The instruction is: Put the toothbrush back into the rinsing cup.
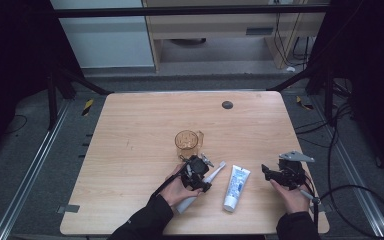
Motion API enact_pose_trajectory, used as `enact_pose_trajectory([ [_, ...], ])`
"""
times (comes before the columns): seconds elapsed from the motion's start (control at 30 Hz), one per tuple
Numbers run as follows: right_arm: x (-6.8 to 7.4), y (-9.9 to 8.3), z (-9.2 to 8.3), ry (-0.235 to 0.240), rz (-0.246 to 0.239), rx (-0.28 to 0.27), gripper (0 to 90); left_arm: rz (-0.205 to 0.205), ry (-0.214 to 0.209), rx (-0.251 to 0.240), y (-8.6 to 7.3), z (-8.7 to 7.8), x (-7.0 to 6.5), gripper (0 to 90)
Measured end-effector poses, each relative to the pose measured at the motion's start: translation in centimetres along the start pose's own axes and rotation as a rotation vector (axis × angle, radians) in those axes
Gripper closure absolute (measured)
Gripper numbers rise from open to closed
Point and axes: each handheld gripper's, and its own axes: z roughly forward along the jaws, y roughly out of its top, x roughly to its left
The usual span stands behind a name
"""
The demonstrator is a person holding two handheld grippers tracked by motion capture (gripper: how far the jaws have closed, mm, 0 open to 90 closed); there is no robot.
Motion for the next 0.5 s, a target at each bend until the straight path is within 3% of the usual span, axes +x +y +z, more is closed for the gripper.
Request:
enact_pose_trajectory([
  [0.5,0.01,0.04,0.04,0.005,-0.002,0.001,29.9,-0.022,-0.018,0.022,0.11,0.40,-0.02,65.3],
])
